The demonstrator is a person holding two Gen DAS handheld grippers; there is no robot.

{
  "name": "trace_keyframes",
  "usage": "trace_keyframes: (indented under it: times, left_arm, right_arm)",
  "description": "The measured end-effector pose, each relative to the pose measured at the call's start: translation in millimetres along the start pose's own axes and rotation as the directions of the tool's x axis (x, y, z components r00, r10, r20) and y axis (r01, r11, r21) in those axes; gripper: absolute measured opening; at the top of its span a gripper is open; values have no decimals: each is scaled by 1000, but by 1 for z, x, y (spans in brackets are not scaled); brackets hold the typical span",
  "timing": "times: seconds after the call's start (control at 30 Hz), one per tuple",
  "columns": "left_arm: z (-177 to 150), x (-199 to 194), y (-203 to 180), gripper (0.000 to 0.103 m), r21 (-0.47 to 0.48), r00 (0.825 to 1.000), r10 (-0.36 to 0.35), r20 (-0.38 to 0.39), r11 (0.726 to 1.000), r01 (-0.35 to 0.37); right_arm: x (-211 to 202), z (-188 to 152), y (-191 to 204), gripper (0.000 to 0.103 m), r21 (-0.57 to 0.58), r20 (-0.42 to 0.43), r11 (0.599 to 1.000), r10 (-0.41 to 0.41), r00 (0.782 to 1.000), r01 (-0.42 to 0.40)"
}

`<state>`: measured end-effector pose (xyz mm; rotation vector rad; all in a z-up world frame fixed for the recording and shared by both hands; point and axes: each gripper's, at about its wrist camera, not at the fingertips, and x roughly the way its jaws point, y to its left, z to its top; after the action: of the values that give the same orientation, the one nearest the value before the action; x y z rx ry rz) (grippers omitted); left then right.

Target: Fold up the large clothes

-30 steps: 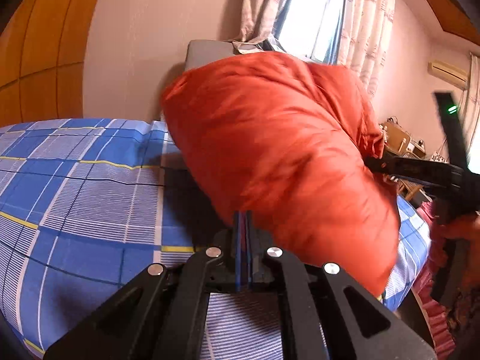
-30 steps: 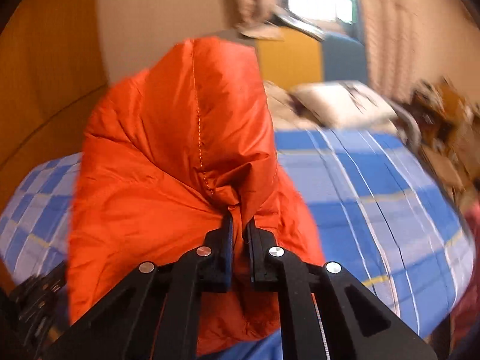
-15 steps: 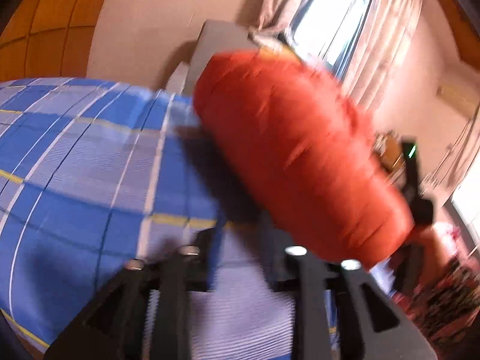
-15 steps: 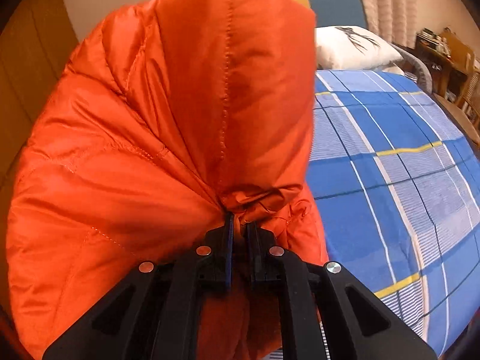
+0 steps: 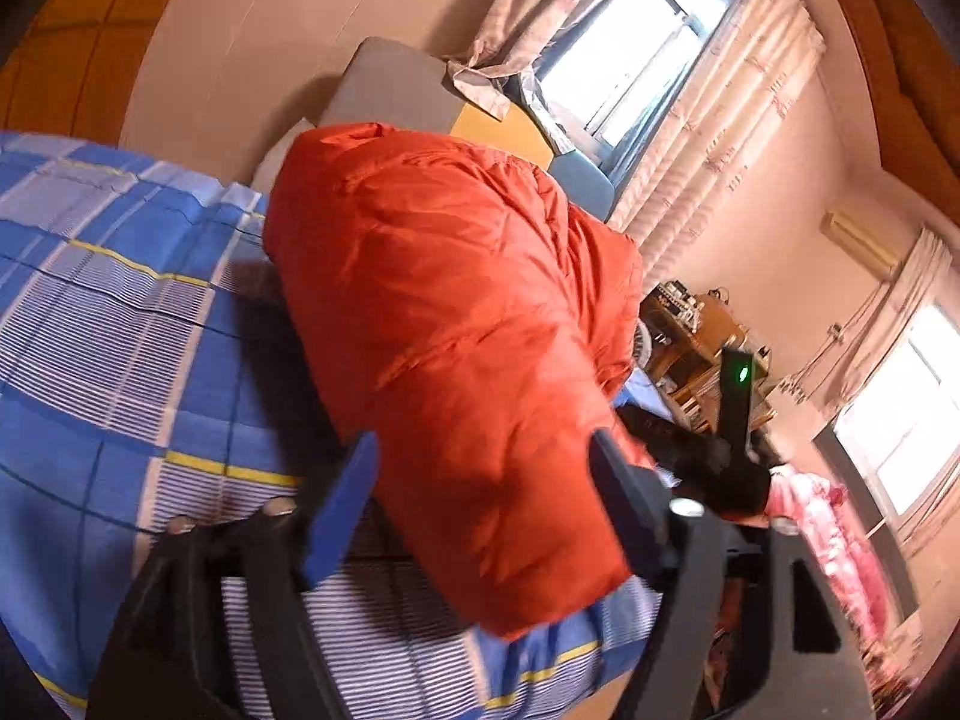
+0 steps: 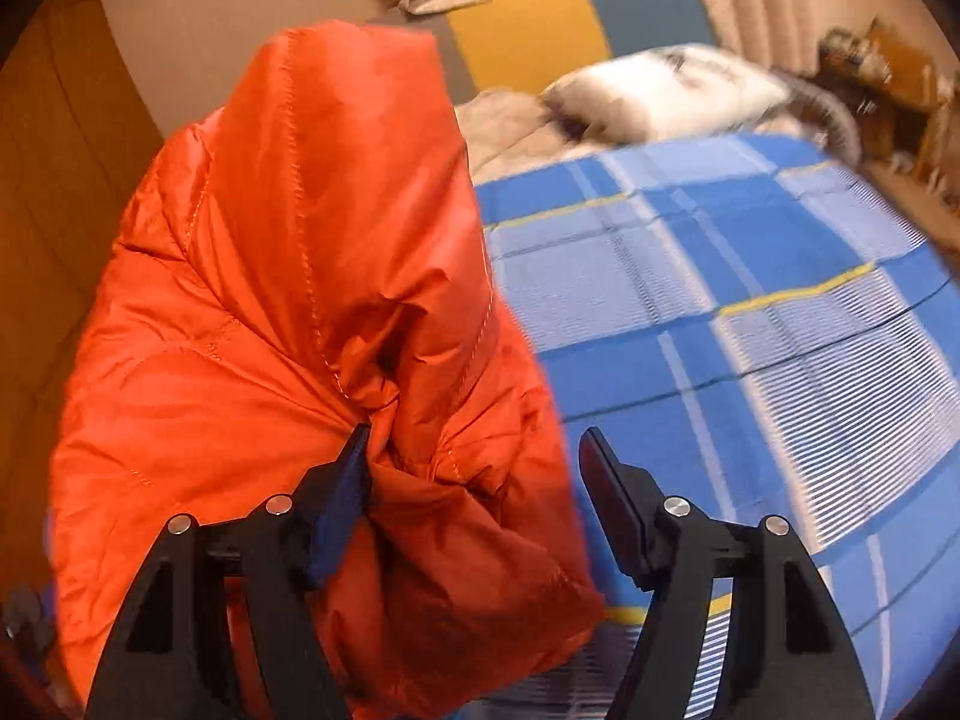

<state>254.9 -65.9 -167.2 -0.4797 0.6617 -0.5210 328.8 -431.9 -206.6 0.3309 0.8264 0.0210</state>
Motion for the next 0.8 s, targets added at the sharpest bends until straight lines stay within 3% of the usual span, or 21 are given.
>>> trace_keyframes:
  times: [0.07,0.1,0.13,0.17,0.2,0.23,0.3,0.4,0.5,0.7,0.8]
  left_arm:
    - [7,11,-5,75,18,996,84,-30,996,-83]
    - [11,19,-10,75,69,980,191,-56,980,-187]
    - [13,24,-14,76,116,957,283,-62,954,-275]
    - [16,30,-18,76,180,910,412,-39,899,-399]
    - [19,34,-19,74,207,886,462,-33,870,-447]
    - [21,37,-19,74,215,879,475,-41,863,-457]
    - [25,35,-18,74,188,891,451,-50,880,-435]
    - [31,33,-12,74,37,936,337,-104,942,-335]
    - [35,37,-13,74,-42,954,269,-136,960,-277]
    - [34,84,-9,82,-37,935,265,-236,959,-281]
    - [31,96,9,85,-83,937,216,-273,965,-247]
  right_arm:
    - [6,2,3,69,-16,-41,1000,-4,999,4]
    - [7,3,6,68,-26,-51,1000,-14,999,12]
    - [7,5,7,68,-40,-59,999,-22,998,20]
    - [8,6,9,67,-56,-69,998,-30,997,26]
    - [9,6,8,67,-63,-76,998,-35,996,31]
    - [8,5,9,67,-63,-81,997,-37,996,32]
    - [9,2,10,67,-57,-88,998,-32,996,27]
    - [11,-1,8,67,-48,-104,999,-15,994,10]
    - [17,4,8,67,-70,-127,997,-18,992,10]
    - [37,13,0,67,-58,-218,998,13,976,-26]
    - [43,14,-6,64,-35,-236,997,57,970,-67]
